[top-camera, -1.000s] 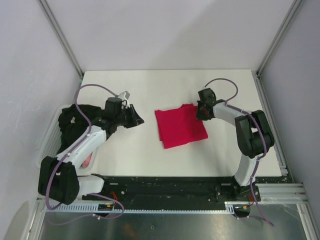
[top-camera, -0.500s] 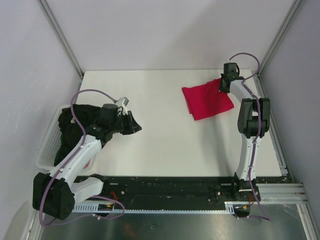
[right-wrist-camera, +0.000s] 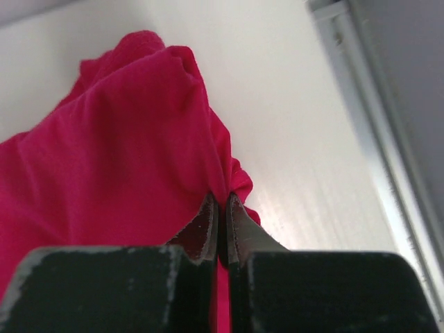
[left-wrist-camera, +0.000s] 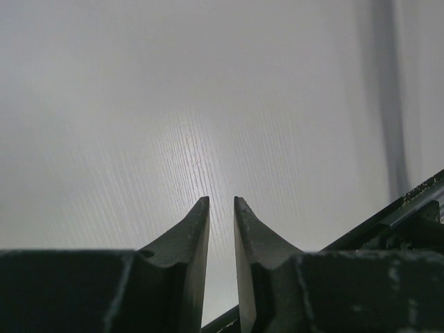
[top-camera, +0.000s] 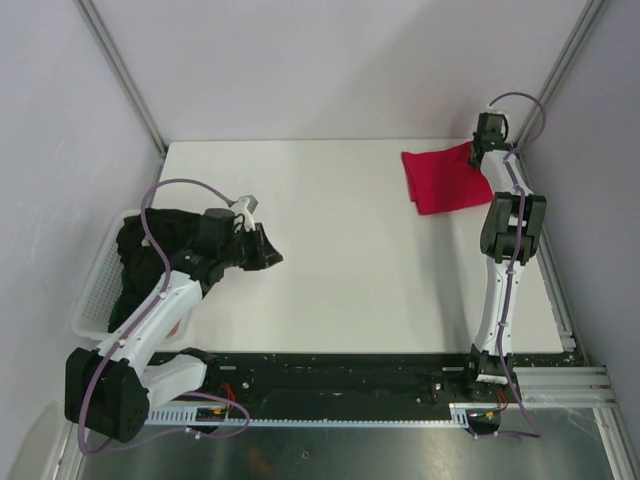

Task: Fold and stack the t-shirts
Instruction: Put the neatly folded tshirt into the corner of the board with the right arm

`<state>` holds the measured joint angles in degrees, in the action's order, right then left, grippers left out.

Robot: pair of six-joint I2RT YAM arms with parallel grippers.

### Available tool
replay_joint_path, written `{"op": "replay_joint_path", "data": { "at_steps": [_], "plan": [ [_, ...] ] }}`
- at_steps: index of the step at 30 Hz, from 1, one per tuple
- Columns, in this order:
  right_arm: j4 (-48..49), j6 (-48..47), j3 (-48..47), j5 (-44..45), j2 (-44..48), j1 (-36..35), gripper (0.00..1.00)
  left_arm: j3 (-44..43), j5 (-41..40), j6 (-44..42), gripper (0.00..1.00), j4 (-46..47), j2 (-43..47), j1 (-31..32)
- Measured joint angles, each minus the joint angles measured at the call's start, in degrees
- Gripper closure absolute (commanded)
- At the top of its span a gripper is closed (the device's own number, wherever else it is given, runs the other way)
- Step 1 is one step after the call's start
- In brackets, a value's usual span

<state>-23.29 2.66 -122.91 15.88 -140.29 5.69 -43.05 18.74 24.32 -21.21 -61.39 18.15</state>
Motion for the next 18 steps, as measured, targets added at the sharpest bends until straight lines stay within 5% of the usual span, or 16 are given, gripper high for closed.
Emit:
{"op": "replay_joint_path", "data": {
  "at_steps": [13,15,18],
  "plan": [
    [2.8,-0.3,-8.0,1.8,-4.2,3.9,0.98,0.2,0.8,-0.4,0.75,-0.4,-0.2,-0.7],
    [3.0,-0.3,-8.0,1.8,-4.9,3.9,0.83,0.2,1.0,-0.4,0.75,-0.4,-0.3,-0.7],
    [3.1,-0.2,-8.1,2.0,-5.8,3.9,0.47,0.2,1.0,-0.4,0.74,-0.4,-0.5,-0.7]
  ]
}}
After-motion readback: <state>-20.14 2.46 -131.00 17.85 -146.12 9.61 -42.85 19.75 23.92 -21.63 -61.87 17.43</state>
